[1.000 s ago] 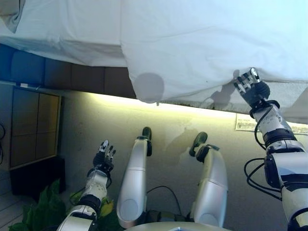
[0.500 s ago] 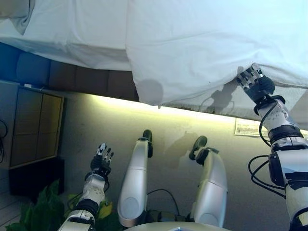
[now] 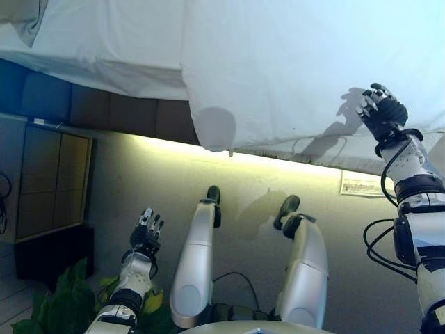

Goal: Make the bed neatly

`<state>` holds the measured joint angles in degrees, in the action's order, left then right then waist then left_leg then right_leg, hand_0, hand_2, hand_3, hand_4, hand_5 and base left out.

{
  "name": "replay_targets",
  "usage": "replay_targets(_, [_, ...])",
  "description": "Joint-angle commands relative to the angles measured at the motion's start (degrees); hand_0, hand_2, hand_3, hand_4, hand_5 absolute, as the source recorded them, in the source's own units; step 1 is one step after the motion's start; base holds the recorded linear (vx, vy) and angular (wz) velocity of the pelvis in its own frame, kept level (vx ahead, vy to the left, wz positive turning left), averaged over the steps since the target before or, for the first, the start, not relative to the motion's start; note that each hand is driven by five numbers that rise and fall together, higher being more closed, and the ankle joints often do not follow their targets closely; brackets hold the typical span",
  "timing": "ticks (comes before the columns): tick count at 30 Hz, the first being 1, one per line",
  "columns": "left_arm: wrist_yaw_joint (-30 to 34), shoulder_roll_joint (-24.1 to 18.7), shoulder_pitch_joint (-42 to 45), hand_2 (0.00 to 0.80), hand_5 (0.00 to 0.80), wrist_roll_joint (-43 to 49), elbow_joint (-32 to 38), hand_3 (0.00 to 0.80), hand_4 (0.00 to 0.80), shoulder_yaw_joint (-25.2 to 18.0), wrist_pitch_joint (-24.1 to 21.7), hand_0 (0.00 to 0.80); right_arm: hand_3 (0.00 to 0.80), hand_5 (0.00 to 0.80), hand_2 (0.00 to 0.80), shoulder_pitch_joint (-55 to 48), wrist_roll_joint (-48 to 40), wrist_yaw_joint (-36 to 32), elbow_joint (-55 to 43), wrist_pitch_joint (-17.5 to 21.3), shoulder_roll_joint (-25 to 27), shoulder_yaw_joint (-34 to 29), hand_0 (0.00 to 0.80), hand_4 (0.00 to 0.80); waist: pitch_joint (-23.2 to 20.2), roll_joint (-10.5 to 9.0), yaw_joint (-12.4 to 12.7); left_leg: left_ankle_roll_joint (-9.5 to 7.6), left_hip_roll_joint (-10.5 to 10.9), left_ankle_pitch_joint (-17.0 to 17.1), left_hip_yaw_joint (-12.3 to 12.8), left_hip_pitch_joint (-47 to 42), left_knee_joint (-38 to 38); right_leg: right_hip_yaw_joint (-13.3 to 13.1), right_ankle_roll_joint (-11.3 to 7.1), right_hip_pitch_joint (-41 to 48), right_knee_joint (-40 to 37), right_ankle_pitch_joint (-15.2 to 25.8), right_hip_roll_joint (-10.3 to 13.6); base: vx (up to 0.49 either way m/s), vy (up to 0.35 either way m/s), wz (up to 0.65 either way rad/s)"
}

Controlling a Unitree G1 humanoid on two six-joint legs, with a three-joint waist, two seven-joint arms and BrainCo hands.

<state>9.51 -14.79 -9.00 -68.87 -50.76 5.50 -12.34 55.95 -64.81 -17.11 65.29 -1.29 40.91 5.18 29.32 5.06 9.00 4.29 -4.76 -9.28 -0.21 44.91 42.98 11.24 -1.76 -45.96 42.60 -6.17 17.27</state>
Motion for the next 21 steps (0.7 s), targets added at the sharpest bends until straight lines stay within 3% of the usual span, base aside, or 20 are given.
replay_targets(1, [0.1, -2.4, 3.1, 0.0, 0.0, -1.3, 1.7, 0.0, 0.0, 0.3, -2.3, 0.0, 0.8, 0.8, 0.8, 2.6, -1.2, -1.7, -2.6, 3.2, 3.3, 0.6, 0.8, 0.8, 0.4, 1.49, -0.1, -1.41, -1.0, 4.6, 1.7, -3.1, -7.0, -1.8, -2.61, 3.0, 0.8, -0.5, 0.4, 0.0, 0.0, 0.0])
replay_targets(7, [0.6, -2.5, 3.4, 0.0, 0.0, -1.1, 1.9, 0.0, 0.0, 0.6, -2.3, 0.0, 0.8, 0.8, 0.8, 2.8, -1.5, -2.5, -2.6, 3.0, 3.5, 0.6, 0.8, 0.8, 0.4, 1.29, 0.0, -1.43, -1.1, 4.5, 1.8, -3.8, -7.5, -1.4, -2.55, 3.6, 0.3, -0.5, 0.3, 0.0, 0.0, 0.0])
replay_targets(12, [0.6, -2.6, 3.2, 0.0, 0.0, -0.8, 2.0, 0.0, 0.0, 0.6, -2.2, 0.0, 0.8, 0.8, 0.8, 2.3, -0.7, -0.9, -2.1, -0.4, 3.6, 0.5, 0.8, 0.8, 0.4, 1.03, -0.2, -1.39, -1.4, 4.5, 1.9, -4.0, -7.3, -1.3, -2.55, 3.8, 0.3, -0.3, 0.4, 0.0, 0.0, 0.0])
replay_targets(13, [0.6, -2.6, 3.1, 0.0, 0.0, -0.7, 2.0, 0.0, 0.0, 0.7, -2.3, 0.0, 0.0, 0.0, 0.0, 2.1, -0.7, -0.2, -1.6, -1.7, 3.4, 0.5, 0.0, 0.0, 0.4, 1.01, -0.2, -1.46, -1.4, 4.6, 1.9, -3.9, -7.3, -1.3, -2.53, 3.7, 0.3, -0.3, 0.3, 0.0, 0.0, 0.0])
replay_targets(17, [0.1, -2.7, 2.0, 0.0, 0.0, -0.5, 2.1, 0.0, 0.0, 1.2, -3.3, 0.0, 0.0, 0.0, 0.0, 1.9, -2.7, 1.7, 1.6, -7.1, 2.8, 0.5, 0.0, 0.0, 0.5, 1.07, -0.2, -1.6, -1.5, 5.1, 2.0, -3.1, -7.8, -1.3, -2.61, 2.8, -0.1, 0.2, 0.1, -0.002, -0.016, 0.0])
replay_targets(21, [0.7, -2.7, 1.0, 0.0, 0.0, -2.3, 3.0, 0.0, 0.0, 1.9, -4.6, 0.0, 0.0, 0.0, 0.0, 1.8, -4.7, 1.1, 3.7, -7.0, 2.3, 0.5, 0.0, 0.0, 0.5, 1.95, -0.5, -1.55, -1.4, 5.6, 1.9, -1.4, -8.5, -1.9, -2.69, 0.6, 0.0, 0.3, -0.3, -0.018, 0.003, -0.01])
